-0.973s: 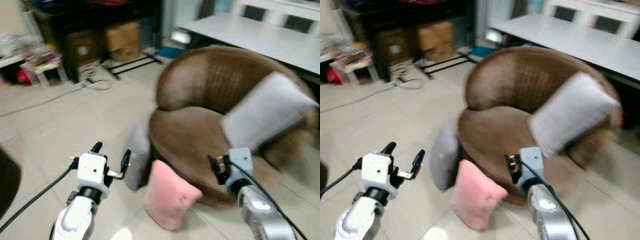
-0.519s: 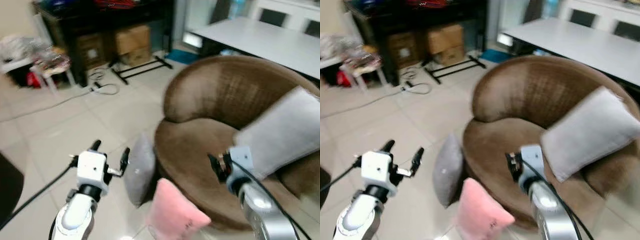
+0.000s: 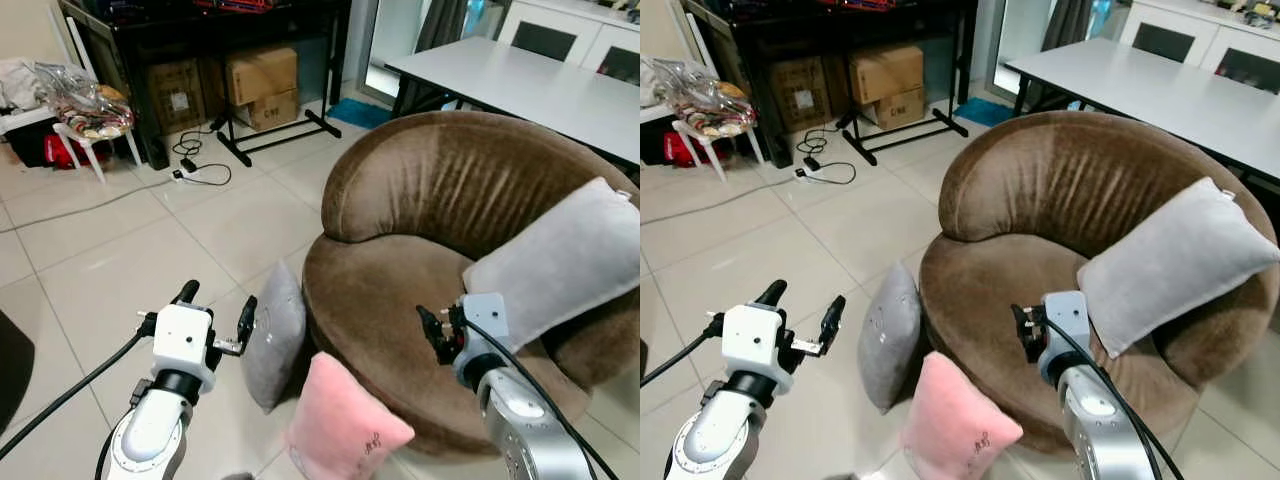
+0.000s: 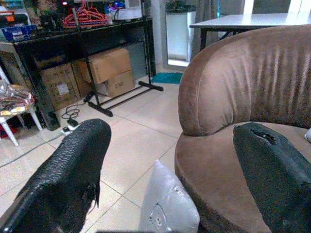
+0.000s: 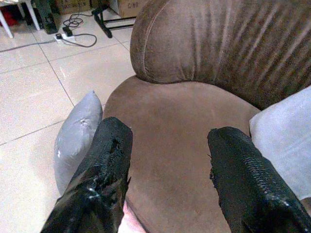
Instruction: Move the pillow to the sofa from floor
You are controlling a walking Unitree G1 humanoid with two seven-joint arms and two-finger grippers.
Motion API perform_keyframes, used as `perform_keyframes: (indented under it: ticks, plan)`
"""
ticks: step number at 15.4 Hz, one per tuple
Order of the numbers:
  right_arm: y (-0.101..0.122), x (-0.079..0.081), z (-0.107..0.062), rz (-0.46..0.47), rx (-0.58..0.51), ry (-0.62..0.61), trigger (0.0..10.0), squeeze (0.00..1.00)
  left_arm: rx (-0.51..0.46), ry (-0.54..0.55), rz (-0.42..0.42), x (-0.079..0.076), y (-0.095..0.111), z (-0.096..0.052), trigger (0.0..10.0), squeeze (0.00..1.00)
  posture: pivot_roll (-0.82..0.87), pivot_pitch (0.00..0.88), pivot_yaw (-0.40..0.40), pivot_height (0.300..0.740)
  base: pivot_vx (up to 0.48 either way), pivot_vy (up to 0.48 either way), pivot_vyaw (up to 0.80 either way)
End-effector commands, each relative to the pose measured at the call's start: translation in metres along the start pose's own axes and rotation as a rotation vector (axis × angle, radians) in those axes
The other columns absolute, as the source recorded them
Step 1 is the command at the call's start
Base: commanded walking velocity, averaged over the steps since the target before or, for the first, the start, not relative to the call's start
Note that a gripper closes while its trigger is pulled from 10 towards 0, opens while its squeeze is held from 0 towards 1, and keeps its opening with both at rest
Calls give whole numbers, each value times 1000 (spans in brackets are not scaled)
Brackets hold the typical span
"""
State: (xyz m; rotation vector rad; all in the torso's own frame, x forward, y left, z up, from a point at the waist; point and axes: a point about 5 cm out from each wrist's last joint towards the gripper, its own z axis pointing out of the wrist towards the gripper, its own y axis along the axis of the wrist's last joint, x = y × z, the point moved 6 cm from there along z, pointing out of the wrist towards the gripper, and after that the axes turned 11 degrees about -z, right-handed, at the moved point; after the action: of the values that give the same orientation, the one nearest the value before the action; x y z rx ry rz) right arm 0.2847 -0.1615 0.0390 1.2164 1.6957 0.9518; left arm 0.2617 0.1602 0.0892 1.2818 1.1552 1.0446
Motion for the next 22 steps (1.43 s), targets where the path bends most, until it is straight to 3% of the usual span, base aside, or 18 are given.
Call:
perform_keyframes:
  ticks: [1, 9, 17, 19, 22]
  plan:
    - [5, -4, 1, 6, -27, -13, 10000, 0, -5, 30, 25, 6, -1, 0, 10000, 0, -23, 0, -46, 666, 0, 0, 0]
    - [8, -5, 1, 50, -51, -23, 10000, 0, -47, 63, 36, 11, 4, 1, 10000, 0, -24, 0, -46, 603, 0, 0, 0]
    - [11, -1, 3, 4, -63, -5, 10000, 0, -63, 43, 5, 7, 4, 1, 10000, 0, -23, 0, -51, 603, 0, 0, 0]
    - [14, 4, 3, -56, -74, 22, 10000, 0, -65, 36, 2, 6, 4, 1, 10000, 0, -23, 0, -52, 603, 285, 0, 0]
    - [15, 7, 4, -44, -74, 31, 10000, 0, -66, 35, -1, 5, 4, 1, 10000, 0, -21, 0, -55, 603, 316, 0, 800]
